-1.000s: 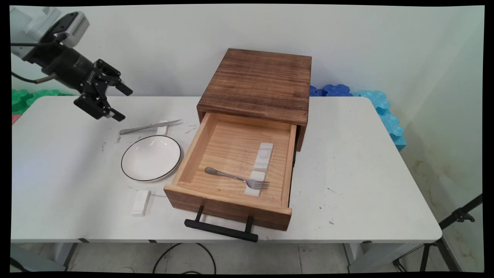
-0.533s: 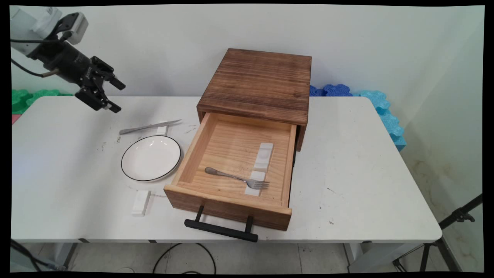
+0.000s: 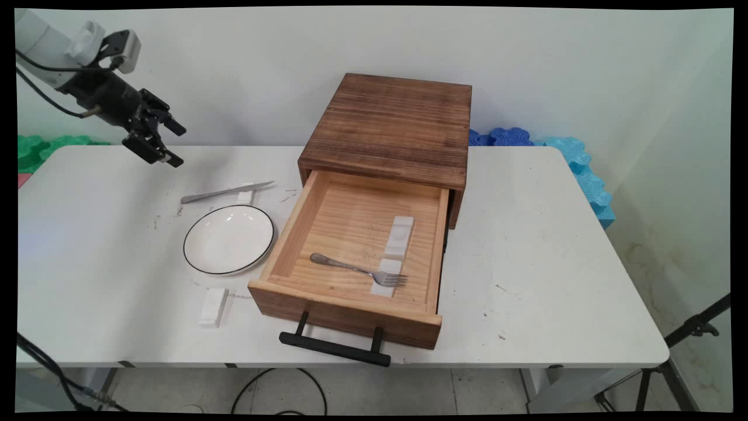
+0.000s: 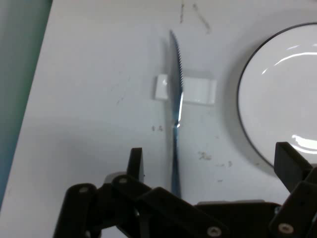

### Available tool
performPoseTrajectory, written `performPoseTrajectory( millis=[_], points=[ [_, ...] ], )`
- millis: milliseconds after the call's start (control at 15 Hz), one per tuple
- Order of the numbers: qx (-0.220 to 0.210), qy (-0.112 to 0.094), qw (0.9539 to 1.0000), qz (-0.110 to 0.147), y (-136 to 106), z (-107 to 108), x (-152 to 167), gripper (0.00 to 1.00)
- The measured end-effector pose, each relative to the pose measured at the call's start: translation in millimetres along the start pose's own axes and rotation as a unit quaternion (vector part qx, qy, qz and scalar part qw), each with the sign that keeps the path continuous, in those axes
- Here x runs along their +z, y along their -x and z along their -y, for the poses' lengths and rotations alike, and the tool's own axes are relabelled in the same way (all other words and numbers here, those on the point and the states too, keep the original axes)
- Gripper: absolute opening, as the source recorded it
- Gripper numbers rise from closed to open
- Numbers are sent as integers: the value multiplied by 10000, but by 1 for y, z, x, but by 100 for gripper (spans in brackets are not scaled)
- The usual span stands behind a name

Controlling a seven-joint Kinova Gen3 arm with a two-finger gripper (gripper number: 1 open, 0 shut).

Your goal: Pick up the knife from the left of the white plate

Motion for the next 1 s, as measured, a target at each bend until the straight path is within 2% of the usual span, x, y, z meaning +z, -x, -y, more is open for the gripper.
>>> performPoseTrajectory(
  millis=[467,1000],
  points=[
    [7,11,9998,217,13,21,30,100],
    [344,95,9986,389,15,42,76,100]
  ],
)
